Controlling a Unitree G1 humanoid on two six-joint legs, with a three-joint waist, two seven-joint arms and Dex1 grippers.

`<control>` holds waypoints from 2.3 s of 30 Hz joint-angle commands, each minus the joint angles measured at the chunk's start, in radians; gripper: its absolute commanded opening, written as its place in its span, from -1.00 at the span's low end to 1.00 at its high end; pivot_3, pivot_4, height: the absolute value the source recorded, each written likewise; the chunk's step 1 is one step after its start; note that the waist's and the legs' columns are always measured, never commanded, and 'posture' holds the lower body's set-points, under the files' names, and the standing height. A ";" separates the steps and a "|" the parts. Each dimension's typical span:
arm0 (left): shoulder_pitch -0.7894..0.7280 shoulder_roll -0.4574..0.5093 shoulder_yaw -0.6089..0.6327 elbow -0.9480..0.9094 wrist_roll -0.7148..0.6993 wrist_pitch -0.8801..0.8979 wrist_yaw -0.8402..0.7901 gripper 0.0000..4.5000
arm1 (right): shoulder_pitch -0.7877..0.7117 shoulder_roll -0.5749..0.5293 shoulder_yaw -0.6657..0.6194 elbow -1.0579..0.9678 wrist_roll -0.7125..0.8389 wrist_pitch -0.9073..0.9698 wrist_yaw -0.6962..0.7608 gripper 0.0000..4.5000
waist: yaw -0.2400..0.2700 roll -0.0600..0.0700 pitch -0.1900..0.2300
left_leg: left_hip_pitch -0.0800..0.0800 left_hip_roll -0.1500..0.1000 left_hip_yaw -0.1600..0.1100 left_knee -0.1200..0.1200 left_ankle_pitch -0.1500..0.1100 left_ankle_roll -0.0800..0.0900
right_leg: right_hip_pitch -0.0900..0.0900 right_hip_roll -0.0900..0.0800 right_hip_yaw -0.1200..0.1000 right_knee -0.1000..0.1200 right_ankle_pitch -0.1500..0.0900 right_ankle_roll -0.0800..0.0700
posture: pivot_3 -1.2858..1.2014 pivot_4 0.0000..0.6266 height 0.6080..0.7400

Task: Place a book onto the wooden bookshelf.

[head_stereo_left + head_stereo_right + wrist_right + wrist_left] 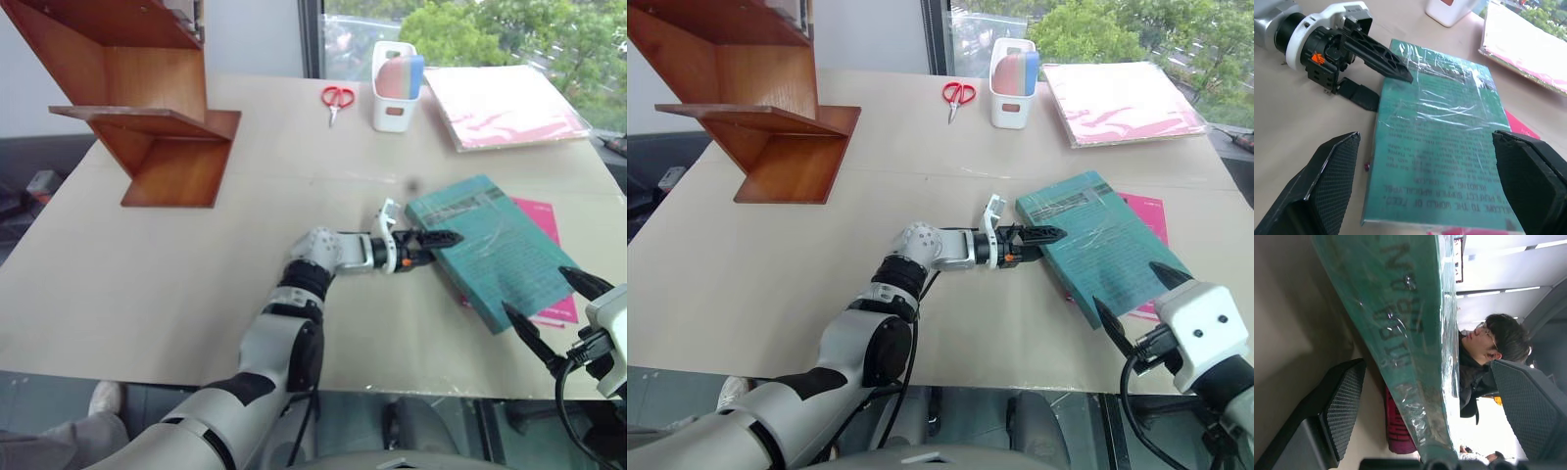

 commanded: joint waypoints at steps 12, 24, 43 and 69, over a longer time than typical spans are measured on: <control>-0.059 -0.081 0.073 0.080 -0.050 -0.023 0.026 -0.73 | -0.093 0.006 0.030 -0.025 -0.027 0.052 -0.026 1.00 | -0.001 0.000 -0.001 | 0.000 -0.001 -0.002 0.001 0.000 0.000 | 0.001 0.000 -0.001 0.000 0.000 0.000 | 0.03 -0.52 1.00; -0.032 0.126 0.129 -0.222 -0.117 0.146 0.001 -0.73 | -0.354 0.061 0.123 0.023 -0.063 0.166 0.101 1.00 | -0.003 0.001 0.000 | -0.002 -0.001 -0.002 -0.001 0.000 0.000 | -0.001 0.001 -0.001 0.001 0.000 0.000 | 0.03 -0.52 1.00; 0.118 0.661 -0.098 -0.904 0.148 -0.223 -0.142 -0.73 | -0.980 0.202 0.399 0.500 -0.155 0.060 0.443 1.00 | -0.009 0.002 0.004 | -0.001 0.000 -0.001 0.000 0.002 -0.002 | 0.000 0.001 0.000 0.003 0.000 0.000 | 0.03 -0.52 1.00; -0.374 1.276 -0.360 -0.829 0.696 -0.975 -0.875 -0.73 | -1.306 0.350 0.487 0.882 -0.311 -0.126 0.652 1.00 | -0.004 0.006 0.012 | -0.005 0.004 0.010 -0.001 0.001 -0.001 | -0.013 0.004 0.010 0.008 0.000 0.000 | 0.03 -0.52 1.00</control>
